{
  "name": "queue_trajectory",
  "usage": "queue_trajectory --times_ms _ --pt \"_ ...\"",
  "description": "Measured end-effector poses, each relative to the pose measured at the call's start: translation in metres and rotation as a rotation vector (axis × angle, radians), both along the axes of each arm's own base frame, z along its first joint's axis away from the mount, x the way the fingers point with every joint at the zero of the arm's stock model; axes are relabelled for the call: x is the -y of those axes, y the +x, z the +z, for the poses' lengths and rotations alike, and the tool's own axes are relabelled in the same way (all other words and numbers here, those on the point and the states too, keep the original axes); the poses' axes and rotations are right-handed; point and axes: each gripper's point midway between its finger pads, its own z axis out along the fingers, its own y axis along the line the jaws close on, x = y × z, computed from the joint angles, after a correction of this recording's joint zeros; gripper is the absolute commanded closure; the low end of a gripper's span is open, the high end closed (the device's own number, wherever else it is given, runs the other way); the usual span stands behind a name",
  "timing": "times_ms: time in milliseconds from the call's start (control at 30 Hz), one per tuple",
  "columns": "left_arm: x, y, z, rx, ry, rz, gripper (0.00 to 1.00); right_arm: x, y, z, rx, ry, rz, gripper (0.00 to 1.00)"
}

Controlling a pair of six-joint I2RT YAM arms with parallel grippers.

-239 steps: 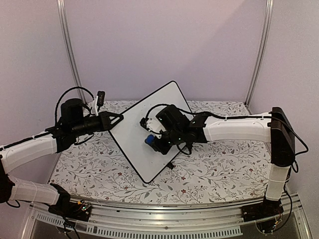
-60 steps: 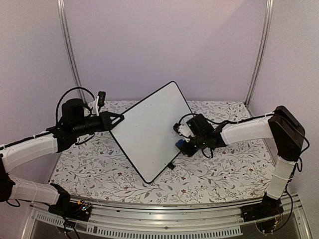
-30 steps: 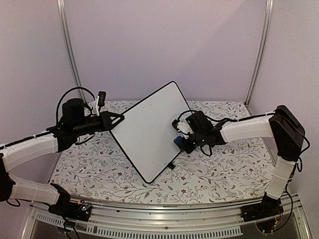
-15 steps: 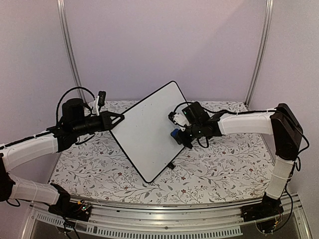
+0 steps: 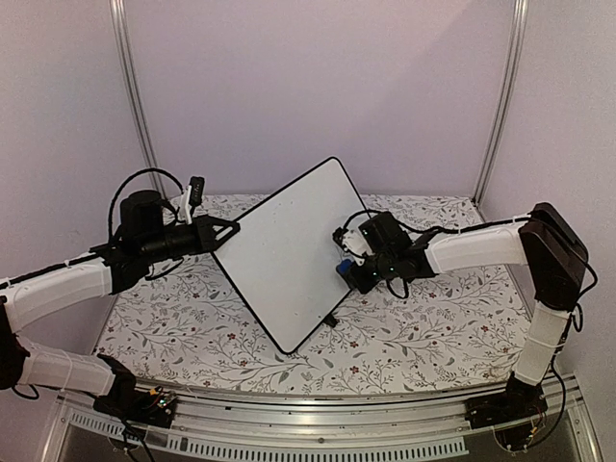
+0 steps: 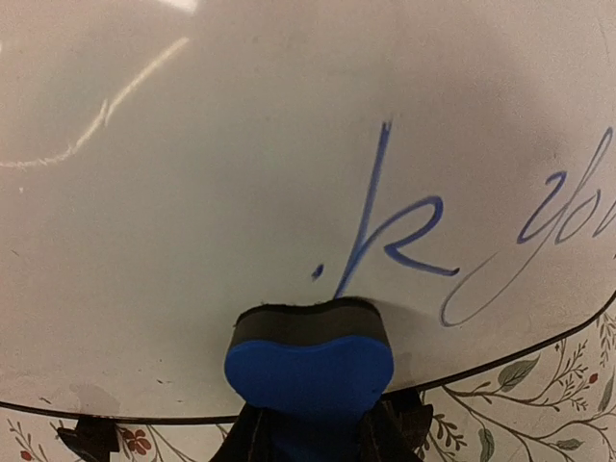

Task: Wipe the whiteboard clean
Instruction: Erase the whiteboard on the whiteboard stand.

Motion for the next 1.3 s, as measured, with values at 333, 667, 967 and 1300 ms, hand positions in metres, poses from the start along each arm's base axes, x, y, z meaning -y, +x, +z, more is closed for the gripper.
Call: queue_trajectory --times_ms 333,667,967,1300 --pt "0.000 0.000 0.001 0.002 -0.002 -0.003 1.00 0.014 -0.008 -0.017 -0.042 -0.031 -0.016 1.00" --pt "0.001 0.000 0.002 0.006 -0.004 -0.003 1.00 0.001 0.014 0.015 -0.012 -0.030 -0.008 1.00" --pt "0.000 0.000 0.001 0.003 -0.003 -0.001 1.00 -0.003 0.018 0.018 0.013 -0.007 -0.007 1.00" --pt "0.000 0.000 0.001 0.002 -0.003 -0.002 1.00 0.014 0.001 -0.009 -0.031 -0.029 -0.024 1.00"
